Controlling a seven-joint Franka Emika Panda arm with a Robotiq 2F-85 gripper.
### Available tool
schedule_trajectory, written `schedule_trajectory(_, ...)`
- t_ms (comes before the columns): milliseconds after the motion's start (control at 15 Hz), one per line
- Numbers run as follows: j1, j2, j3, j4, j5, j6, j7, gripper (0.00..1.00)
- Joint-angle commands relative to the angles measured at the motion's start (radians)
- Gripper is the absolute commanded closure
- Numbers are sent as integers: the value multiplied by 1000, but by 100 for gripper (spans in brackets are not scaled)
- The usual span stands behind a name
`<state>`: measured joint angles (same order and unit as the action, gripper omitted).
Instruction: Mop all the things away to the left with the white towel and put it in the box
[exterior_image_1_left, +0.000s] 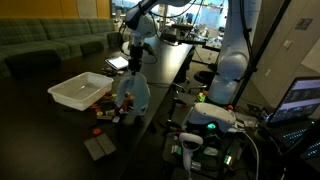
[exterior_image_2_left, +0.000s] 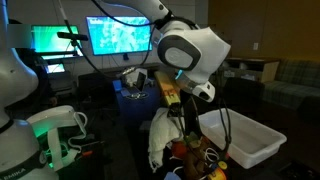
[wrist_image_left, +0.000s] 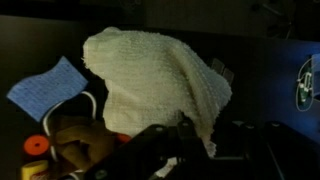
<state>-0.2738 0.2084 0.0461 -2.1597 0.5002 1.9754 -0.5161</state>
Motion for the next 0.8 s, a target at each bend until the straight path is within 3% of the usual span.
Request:
schedule_trajectory(0,-17,-120,-114,-36,8,-7,10,94)
schedule_trajectory(200,-23,-135,-197,-16,-20,66,63,94)
schedule_trajectory(333,-16,-112,-227,-17,-39,175,105,94)
schedule_trajectory(733,37,123,-225,-26,-221,564,301,94)
